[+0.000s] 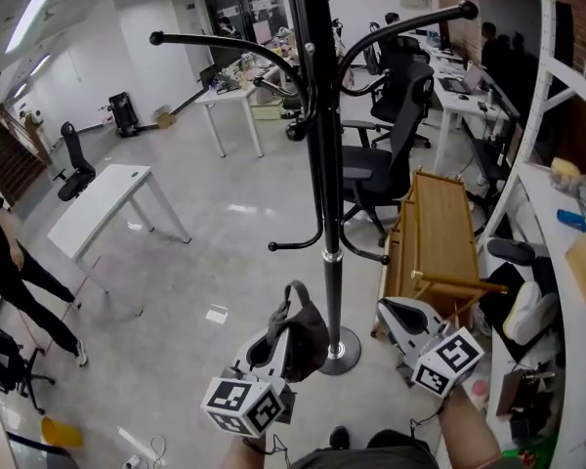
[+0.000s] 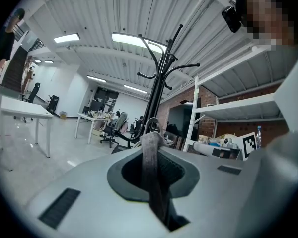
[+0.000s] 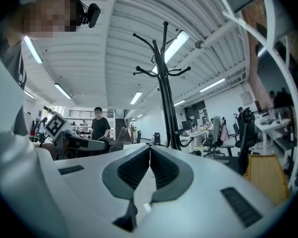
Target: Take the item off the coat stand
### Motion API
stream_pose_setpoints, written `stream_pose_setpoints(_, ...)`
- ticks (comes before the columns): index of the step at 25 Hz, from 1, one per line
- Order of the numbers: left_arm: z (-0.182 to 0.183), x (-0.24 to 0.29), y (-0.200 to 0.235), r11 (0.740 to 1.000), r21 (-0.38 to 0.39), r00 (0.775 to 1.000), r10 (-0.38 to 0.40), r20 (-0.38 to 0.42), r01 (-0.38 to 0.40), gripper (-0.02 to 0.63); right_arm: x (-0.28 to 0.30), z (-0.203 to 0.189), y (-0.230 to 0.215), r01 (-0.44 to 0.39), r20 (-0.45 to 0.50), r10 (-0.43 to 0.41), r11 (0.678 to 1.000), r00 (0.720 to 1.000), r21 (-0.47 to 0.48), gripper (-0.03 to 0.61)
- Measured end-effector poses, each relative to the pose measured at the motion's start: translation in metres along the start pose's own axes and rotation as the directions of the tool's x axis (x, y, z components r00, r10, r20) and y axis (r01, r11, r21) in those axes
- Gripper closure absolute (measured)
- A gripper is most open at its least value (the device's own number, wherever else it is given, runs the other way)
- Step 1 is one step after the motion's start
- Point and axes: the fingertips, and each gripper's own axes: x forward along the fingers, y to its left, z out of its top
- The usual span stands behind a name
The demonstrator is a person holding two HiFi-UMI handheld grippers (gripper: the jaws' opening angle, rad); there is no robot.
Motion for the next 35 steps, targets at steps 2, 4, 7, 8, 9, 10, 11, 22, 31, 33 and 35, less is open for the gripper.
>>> stream_pose_setpoints(2, -0.003, -0.001, -0.002, 1.000, 0.000, 1.000, 0.001, -0.008, -0.001, 0.591, -0.004, -0.001, 0.001, -0.003, -0.003, 0.003, 1.000, 1.000, 0.000, 0.571)
stream_pose_setpoints(4, -0.004, 0.001, -0.007, 1.000, 0.000, 1.000, 0.004, -0.008, -0.004, 0.591, -0.009, 0.000, -0.001, -0.006, -0.005, 0.006, 1.000, 1.000, -0.001, 0.571)
stream_pose_setpoints(7, -0.004, 0.002, -0.016, 1.000, -0.005, 1.000, 0.003, -0.003, -0.003, 0.591, -0.019, -0.001, -0.003, -0.008, -0.018, 0.008, 1.000, 1.000, 0.004, 0.569)
stream_pose_setpoints(8, -0.005, 0.002, -0.020, 1.000, -0.008, 1.000, 0.001, -0.002, -0.001, 0.591, -0.024, -0.003, -0.003, -0.006, -0.023, 0.006, 1.000, 1.000, 0.007, 0.571)
stream_pose_setpoints(9, -0.006, 0.001, -0.023, 1.000, -0.011, 1.000, 0.000, -0.003, 0.000, 0.591, -0.029, -0.004, -0.003, -0.004, -0.026, 0.004, 1.000, 1.000, 0.010, 0.569)
stream_pose_setpoints(10, -0.007, 0.001, -0.027, 1.000, -0.015, 1.000, -0.001, -0.003, 0.001, 0.591, -0.034, -0.004, -0.003, -0.004, -0.028, 0.004, 1.000, 1.000, 0.011, 0.569)
stream_pose_setpoints(11, -0.009, 0.001, -0.031, 1.000, -0.020, 1.000, -0.001, -0.003, 0.001, 0.591, -0.038, -0.004, -0.003, -0.003, -0.030, 0.004, 1.000, 1.000, 0.010, 0.571)
stream_pose_setpoints(22, -0.014, -0.016, -0.054, 1.000, -0.007, 1.000, 0.010, -0.002, -0.010, 0.591, -0.067, -0.005, 0.003, 0.011, -0.041, -0.011, 1.000, 0.999, 0.010, 0.571)
stream_pose_setpoints(31, -0.019, -0.033, -0.049, 0.999, -0.023, 0.999, 0.046, -0.001, -0.046, 0.591, -0.072, -0.011, 0.017, -0.014, -0.049, 0.014, 1.000, 0.999, 0.014, 0.571)
stream_pose_setpoints(33, -0.019, -0.035, -0.049, 0.999, -0.028, 0.999, 0.045, 0.001, -0.045, 0.591, -0.073, -0.011, 0.019, -0.015, -0.050, 0.016, 1.000, 0.999, 0.015, 0.571)
stream_pose_setpoints(35, -0.019, -0.037, -0.049, 0.999, -0.030, 0.999, 0.045, 0.001, -0.045, 0.591, -0.073, -0.011, 0.021, -0.019, -0.052, 0.020, 1.000, 0.998, 0.017, 0.571)
